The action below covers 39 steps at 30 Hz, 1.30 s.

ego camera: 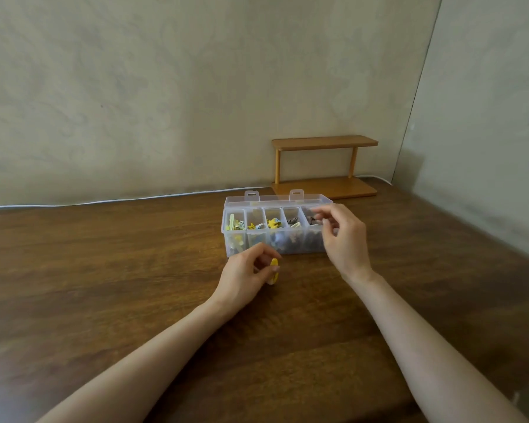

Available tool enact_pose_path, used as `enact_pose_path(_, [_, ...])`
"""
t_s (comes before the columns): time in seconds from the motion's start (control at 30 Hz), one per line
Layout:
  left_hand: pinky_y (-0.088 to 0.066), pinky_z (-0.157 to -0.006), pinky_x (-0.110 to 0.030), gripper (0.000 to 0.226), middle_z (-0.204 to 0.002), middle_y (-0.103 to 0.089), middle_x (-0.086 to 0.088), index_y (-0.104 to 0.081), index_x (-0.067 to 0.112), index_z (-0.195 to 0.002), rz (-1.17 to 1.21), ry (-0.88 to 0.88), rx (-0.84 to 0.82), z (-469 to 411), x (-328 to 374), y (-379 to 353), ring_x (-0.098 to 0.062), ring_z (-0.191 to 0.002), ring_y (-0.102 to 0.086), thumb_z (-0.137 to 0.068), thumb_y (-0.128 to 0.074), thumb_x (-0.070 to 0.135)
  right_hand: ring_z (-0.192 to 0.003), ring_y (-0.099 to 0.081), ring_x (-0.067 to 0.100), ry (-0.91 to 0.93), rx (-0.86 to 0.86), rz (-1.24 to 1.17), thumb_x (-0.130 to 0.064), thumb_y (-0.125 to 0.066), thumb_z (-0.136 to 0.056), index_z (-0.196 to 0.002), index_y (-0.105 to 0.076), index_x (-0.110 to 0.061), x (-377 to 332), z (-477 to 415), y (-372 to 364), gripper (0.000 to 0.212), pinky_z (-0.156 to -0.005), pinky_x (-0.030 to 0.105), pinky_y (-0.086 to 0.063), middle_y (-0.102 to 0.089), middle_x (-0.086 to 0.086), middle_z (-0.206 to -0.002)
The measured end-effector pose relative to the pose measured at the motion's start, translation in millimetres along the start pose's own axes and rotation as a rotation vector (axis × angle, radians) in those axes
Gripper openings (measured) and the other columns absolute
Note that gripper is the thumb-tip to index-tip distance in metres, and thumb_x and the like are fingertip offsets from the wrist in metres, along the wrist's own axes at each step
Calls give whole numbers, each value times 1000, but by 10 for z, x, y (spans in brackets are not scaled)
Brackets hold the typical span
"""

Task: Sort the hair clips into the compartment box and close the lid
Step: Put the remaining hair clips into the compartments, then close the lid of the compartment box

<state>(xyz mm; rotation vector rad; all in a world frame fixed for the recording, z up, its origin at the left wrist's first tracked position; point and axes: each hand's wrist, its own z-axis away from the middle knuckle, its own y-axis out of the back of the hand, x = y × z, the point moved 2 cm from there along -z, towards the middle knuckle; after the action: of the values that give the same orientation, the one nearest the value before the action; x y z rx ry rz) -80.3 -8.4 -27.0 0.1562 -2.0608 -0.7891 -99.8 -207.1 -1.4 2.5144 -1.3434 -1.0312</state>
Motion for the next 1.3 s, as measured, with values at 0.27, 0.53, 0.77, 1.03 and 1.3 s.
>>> enact_pose_path(0.27, [-55, -63, -22, 9, -75, -66, 1, -65, 12, -93, 80, 42, 315, -413, 124, 398, -7, -65, -63, -86, -61, 8, -90, -58, 6, -150, 56, -4, 4, -55, -87, -95, -69, -12, 142, 11, 90, 23, -72, 7, -44, -66, 2, -98])
enact_pose_path(0.53, [-51, -73, -35, 4, -80, -64, 2, -61, 18, -88, -261, 225, 224, -1051, -65, 600, -22, -87, -63, -84, -63, 17, -95, -59, 10, -190, 96, 6, 1, -56, -88, -98, -67, -12, 192, 15, 125, 21, -78, 21, -51, -65, 2, -102])
enact_pose_path(0.77, [-51, -66, -31, 6, -90, -69, -3, -61, 19, -87, -329, 268, 44, -1108, -146, 427, -17, -79, -62, -84, -66, 20, -93, -59, 12, -245, 177, 4, 1, -55, -88, -101, -66, -10, 225, 4, 172, 20, -75, 14, -46, -65, 3, -101])
enact_pose_path(1.03, [-41, -87, -36, 37, -115, -53, -5, -58, 21, -111, -607, 132, 117, -1112, -176, 390, -25, -112, -46, -78, -71, 31, -91, -58, 10, -423, 202, -23, 0, -54, -89, -107, -62, -15, 328, -1, 211, 25, -82, 29, -54, -62, -3, -101])
enact_pose_path(1.3, [-32, -103, -42, 51, -136, -39, -16, -39, 8, -132, -288, 438, 291, -1053, -440, 606, -33, -128, -34, -90, -54, 33, -113, -54, 13, -453, 44, -75, -19, -50, -96, -127, -49, -22, 402, -55, 106, 32, -97, 35, -45, -60, -9, -118])
